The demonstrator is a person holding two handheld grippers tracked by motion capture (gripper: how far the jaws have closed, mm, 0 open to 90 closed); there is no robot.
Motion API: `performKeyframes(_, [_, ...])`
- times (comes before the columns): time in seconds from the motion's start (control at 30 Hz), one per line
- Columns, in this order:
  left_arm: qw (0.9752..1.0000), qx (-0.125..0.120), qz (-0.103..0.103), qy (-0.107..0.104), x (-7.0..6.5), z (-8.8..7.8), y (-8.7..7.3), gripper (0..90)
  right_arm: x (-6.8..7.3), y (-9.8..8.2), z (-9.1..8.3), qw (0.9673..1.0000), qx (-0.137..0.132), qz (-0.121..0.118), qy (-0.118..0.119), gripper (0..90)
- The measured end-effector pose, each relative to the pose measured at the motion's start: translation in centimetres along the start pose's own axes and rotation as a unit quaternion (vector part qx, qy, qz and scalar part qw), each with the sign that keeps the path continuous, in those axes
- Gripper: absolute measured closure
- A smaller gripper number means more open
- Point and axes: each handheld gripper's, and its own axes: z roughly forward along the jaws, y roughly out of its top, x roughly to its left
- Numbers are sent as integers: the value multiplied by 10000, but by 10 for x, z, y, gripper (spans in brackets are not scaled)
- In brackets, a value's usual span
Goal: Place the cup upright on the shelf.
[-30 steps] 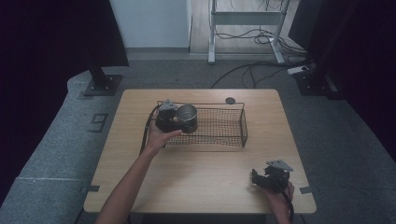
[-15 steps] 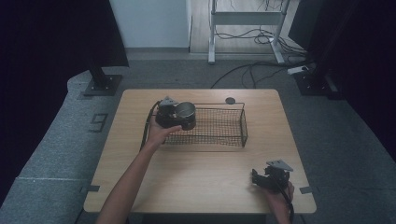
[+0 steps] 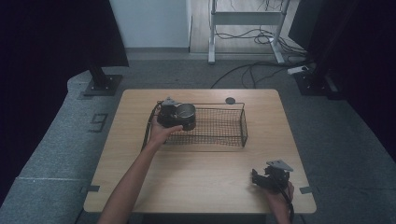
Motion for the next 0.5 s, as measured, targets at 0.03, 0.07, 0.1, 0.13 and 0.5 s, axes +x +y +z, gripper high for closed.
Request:
performKeyframes(0.03, [10000,7,-10,-6,1,2,-1,182,0,0,0,10000,-1,1,0,127])
performKeyframes(0.07, [10000,21,-28,3,1,3,-1,182,0,0,0,10000,0,2,-1,127])
performKeyframes(0.1, [10000,47,-35,16,2,5,-2,182,0,0,0,10000,-1,1,0,128])
performKeyframes(0.13, [10000,72,-46,24,2,7,-3,182,0,0,0,10000,-1,1,0,128])
performKeyframes(0.5, [9996,227,-137,77,5,21,-12,181,0,0,0,10000,0,1,0,128])
